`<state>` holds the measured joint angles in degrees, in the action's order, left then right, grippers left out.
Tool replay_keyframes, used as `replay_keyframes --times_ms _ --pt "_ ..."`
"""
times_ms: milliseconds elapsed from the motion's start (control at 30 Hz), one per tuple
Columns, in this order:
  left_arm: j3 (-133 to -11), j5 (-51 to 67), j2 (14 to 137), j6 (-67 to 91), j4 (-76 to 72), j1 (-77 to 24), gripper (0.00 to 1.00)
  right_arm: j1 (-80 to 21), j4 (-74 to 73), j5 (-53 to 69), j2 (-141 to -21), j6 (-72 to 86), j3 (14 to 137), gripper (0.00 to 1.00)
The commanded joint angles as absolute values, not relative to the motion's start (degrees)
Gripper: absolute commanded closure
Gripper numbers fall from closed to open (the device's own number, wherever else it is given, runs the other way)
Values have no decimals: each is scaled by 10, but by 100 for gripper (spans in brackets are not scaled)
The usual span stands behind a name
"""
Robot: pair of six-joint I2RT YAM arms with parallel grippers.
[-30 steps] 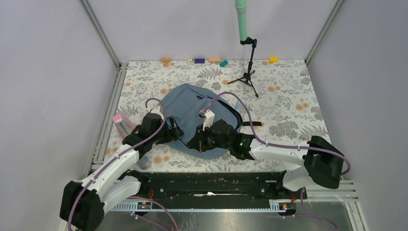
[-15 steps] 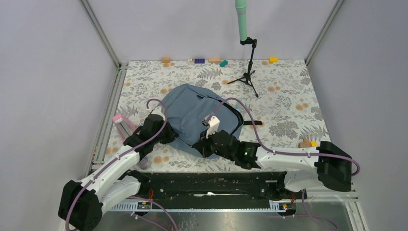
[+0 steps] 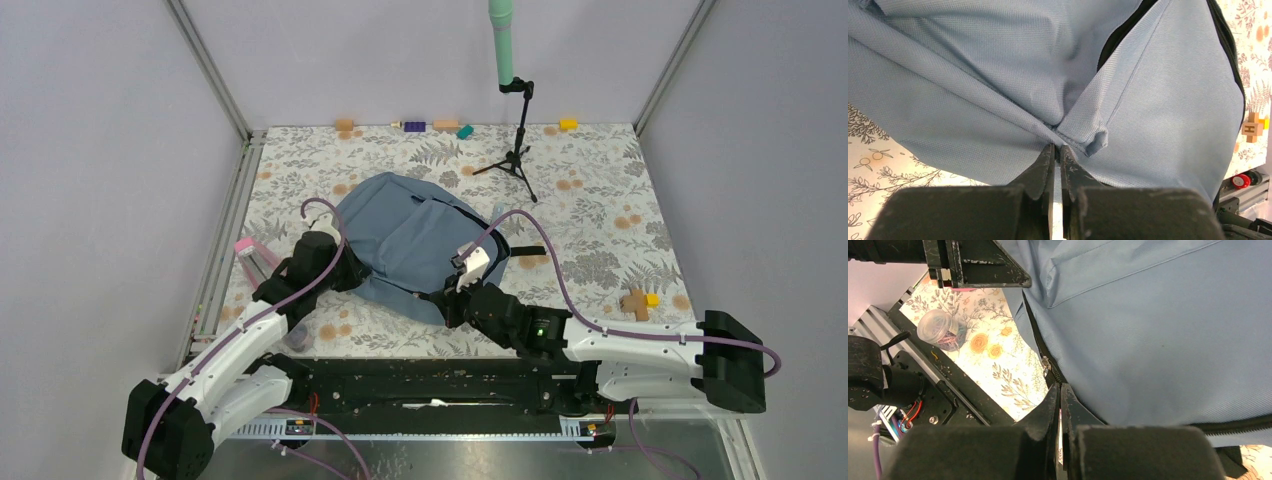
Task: Pack the student bag
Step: Zip the student bag at the center of the board.
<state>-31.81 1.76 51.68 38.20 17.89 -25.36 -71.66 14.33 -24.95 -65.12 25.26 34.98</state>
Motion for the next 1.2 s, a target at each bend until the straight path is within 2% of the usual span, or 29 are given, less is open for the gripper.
replay_keyframes --times_ms 0,400,433,467,533,567,633,700,900,1167 --pt "-335 -74 524 339 133 -216 100 -723 97 -313 -584 245 337 100" --pt "-354 -71 508 307 159 -213 100 -723 58 -342 -531 264 333 100" --pt "-364 -53 503 300 166 -213 96 -723 54 -339 -529 265 332 100" --pt "-375 -33 498 292 172 -215 81 -723 53 -336 -527 267 331 100" --pt "-408 -4 495 264 197 -221 44 -723 53 -335 -523 274 323 100" --pt "-421 21 496 240 211 -228 32 -723 51 -337 -521 278 322 100" --pt "-455 40 499 182 244 -253 20 -724 44 -335 -517 286 321 100" --pt "-472 73 503 114 262 -287 16 -723 42 -332 -512 295 323 100" --pt "-456 134 503 -25 266 -430 14 -723 54 -325 -508 304 334 100" --pt "-417 26 515 -136 213 -549 10 -724 59 -315 -502 309 337 100"
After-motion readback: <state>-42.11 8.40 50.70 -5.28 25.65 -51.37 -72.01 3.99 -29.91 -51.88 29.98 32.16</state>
